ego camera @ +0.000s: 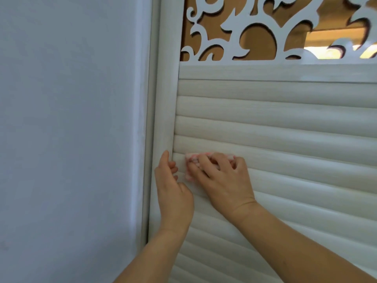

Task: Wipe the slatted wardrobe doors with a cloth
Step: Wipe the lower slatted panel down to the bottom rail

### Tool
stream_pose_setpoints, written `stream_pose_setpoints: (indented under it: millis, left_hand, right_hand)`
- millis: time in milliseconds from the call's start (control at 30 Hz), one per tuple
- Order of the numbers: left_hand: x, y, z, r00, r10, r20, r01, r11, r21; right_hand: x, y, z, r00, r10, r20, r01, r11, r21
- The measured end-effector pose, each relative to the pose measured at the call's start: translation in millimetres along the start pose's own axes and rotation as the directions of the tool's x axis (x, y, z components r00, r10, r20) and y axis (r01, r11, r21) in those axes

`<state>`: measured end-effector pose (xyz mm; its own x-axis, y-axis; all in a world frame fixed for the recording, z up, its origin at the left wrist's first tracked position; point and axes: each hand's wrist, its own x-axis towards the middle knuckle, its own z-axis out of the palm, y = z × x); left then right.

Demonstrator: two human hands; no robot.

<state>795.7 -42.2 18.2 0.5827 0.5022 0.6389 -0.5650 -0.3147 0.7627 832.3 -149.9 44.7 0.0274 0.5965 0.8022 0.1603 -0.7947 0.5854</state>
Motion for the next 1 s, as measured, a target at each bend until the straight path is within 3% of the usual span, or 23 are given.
stream_pose_setpoints:
  millis: [333, 500, 733, 1000]
  left_hand:
    - [6.3, -8.7, 12.1, 0.999, 0.025, -0.034, -0.024, 0.999, 0.040]
    - [6.1, -6.6, 16.9, 0.994, 0.106, -0.038, -0.102, 0.989, 0.105]
    - [9.5, -3.0, 20.5, 0.983, 0.175, -0.057, -0.163, 0.972, 0.168]
    - [17.6, -5.6, 23.0, 0.982, 0.179, -0.064, -0.172, 0.980, 0.104]
  right_hand:
    - [80.8, 13.0, 1.7, 0.991, 0.135, 0.015, -0.134, 0.989, -0.057]
    - [64.9, 40.0, -12.1, 0.989, 0.148, -0.001, -0.148, 0.987, -0.061]
    - [48.9, 48.0, -27.8, 0.961, 0.278, 0.010, -0.276, 0.957, -0.092]
    - [100.8, -0.2, 2.0, 0.969, 0.215, 0.122, -0.201, 0.973, -0.118]
